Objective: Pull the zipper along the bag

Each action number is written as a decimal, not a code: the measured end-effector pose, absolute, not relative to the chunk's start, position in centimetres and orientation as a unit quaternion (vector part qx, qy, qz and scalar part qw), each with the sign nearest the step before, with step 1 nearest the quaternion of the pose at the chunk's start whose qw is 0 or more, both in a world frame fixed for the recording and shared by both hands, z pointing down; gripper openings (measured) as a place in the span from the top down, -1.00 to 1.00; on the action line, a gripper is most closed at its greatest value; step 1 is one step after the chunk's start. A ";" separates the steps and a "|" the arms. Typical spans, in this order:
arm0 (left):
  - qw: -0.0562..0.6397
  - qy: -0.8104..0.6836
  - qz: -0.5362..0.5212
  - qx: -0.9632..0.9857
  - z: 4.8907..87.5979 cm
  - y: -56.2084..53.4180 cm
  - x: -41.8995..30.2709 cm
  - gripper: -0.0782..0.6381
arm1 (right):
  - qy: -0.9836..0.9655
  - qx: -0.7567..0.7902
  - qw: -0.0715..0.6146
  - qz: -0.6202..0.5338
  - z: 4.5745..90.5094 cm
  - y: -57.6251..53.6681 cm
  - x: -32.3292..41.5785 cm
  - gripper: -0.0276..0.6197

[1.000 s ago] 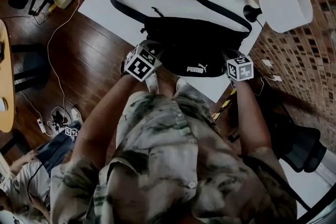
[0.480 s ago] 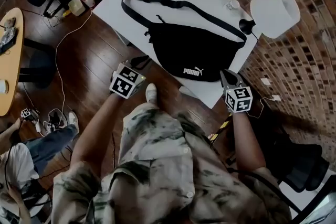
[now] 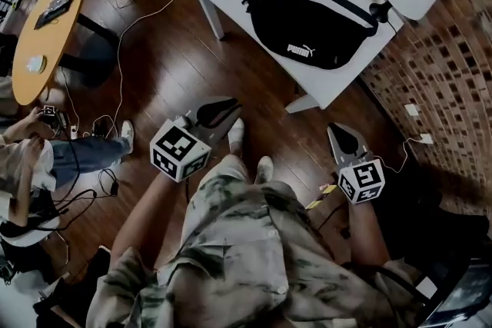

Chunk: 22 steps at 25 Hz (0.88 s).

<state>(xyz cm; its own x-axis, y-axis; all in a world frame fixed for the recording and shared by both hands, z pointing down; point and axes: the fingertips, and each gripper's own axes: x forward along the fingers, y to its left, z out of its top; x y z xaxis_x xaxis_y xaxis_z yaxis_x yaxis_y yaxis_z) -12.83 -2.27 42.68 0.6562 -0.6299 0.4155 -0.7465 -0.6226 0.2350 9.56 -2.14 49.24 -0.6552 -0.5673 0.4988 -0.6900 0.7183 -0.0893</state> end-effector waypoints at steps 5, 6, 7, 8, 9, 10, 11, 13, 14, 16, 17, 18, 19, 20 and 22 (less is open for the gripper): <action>0.201 -0.379 0.138 0.893 39.5 4.3 -12.1 0.64 | -0.906 0.346 0.200 0.142 46.0 5.0 8.7 0.84; 0.197 -0.376 0.133 0.896 38.7 5.2 -12.1 0.64 | -0.907 0.349 0.192 0.139 45.2 6.0 8.3 0.84; 0.191 -0.374 0.129 0.899 37.8 6.0 -12.3 0.64 | -0.908 0.351 0.185 0.135 44.3 7.0 7.9 0.84; 0.183 -0.372 0.124 0.901 37.0 6.9 -12.5 0.65 | -0.909 0.353 0.180 0.129 43.5 7.9 7.4 0.84; 0.176 -0.370 0.120 0.904 36.3 7.8 -12.9 0.65 | -0.910 0.355 0.177 0.122 42.8 8.8 6.8 0.84; 0.169 -0.366 0.119 0.907 35.8 8.8 -13.3 0.65 | -0.910 0.359 0.175 0.115 42.1 9.7 6.1 0.84; 0.163 -0.360 0.119 0.911 35.6 10.0 -13.9 0.65 | -0.909 0.364 0.173 0.110 41.6 10.8 5.4 0.84; 0.158 -0.349 0.121 0.916 35.7 12.2 -15.5 0.65 | -0.906 0.376 0.164 0.104 40.6 13.2 3.6 0.84; 0.162 -0.342 0.120 0.918 35.8 13.1 -16.2 0.65 | -0.904 0.383 0.159 0.101 40.1 14.3 2.7 0.84; 0.169 -0.318 0.113 0.926 35.5 15.1 -16.8 0.65 | -0.897 0.402 0.154 0.100 39.3 17.0 1.5 0.84; 0.171 -0.304 0.112 0.931 35.3 16.3 -17.1 0.65 | -0.893 0.412 0.153 0.102 39.0 18.5 0.8 0.84; 0.171 -0.291 0.114 0.935 35.3 17.8 -17.7 0.65 | -0.890 0.418 0.151 0.104 38.8 20.1 0.0 0.84; 0.168 -0.282 0.117 0.937 35.3 19.1 -18.6 0.65 | -0.888 0.422 0.149 0.104 38.5 21.5 -1.1 0.84; 0.164 -0.279 0.119 0.939 35.3 20.2 -19.8 0.65 | -0.888 0.423 0.145 0.103 38.2 22.7 -2.2 0.83; 0.166 -0.286 0.116 0.937 35.5 21.7 -22.2 0.65 | -0.890 0.424 0.134 0.103 37.6 24.8 -4.3 0.82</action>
